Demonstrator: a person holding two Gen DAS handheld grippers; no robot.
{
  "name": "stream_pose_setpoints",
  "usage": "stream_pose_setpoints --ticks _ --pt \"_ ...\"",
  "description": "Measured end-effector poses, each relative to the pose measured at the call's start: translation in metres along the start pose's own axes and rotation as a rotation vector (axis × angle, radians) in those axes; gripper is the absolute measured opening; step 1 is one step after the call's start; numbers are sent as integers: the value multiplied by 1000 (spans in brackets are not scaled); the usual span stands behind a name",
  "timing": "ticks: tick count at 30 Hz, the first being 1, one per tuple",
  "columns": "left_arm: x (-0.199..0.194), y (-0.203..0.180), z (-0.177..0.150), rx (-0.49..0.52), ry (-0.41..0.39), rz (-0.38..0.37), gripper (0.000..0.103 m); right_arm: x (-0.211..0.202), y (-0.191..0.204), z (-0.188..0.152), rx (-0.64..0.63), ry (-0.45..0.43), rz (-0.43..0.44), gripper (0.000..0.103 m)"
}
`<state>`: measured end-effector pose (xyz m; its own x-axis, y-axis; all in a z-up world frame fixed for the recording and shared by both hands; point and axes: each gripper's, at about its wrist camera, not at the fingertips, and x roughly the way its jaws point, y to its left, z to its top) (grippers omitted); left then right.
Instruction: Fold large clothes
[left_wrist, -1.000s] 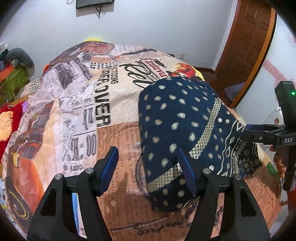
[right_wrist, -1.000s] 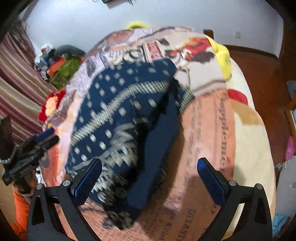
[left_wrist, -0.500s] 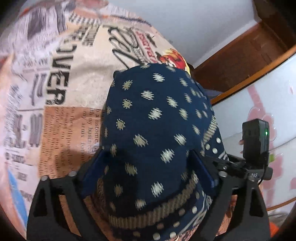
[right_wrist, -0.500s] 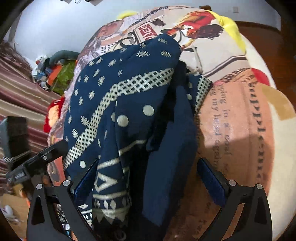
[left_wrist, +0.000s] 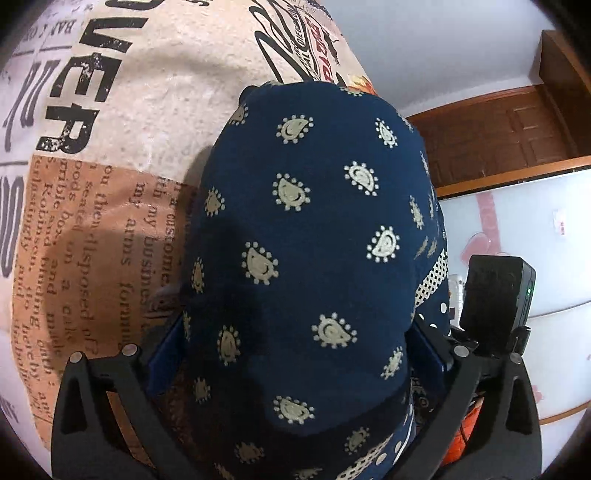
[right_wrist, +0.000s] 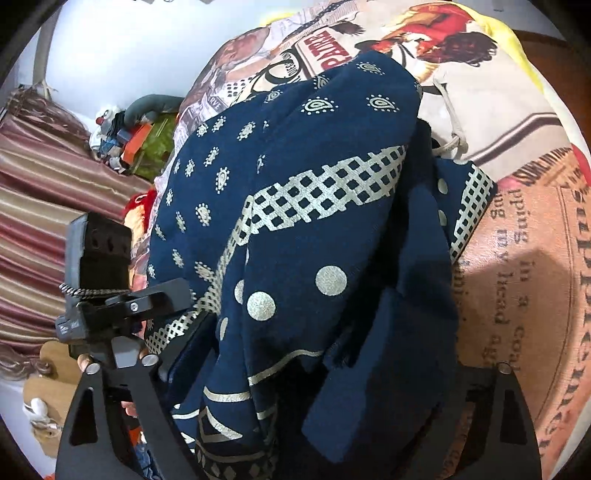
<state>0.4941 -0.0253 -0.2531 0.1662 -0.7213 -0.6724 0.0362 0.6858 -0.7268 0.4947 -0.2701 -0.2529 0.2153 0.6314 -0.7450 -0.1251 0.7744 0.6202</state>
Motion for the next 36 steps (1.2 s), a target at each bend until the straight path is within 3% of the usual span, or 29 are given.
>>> stream_pose_setpoints --ticks 5,11,17,27,36 --pt "-9 -13 -6 22 -30 23 93 -8 -1 0 20 -25 29 53" --pt "-35 -29 -18 69 -67 66 86 -16 16 -7 -19 -52 37 38" --pt "-75 -42 -28 100 -126 78 85 -32 44 -16 -82 -73 43 35" --pt "-174 -50 -52 140 -291 83 85 -60 136 -24 -229 -149 67 35" --pt "-255 -6 -81 100 -394 111 85 -36 226 -36 -330 -136 106 35"
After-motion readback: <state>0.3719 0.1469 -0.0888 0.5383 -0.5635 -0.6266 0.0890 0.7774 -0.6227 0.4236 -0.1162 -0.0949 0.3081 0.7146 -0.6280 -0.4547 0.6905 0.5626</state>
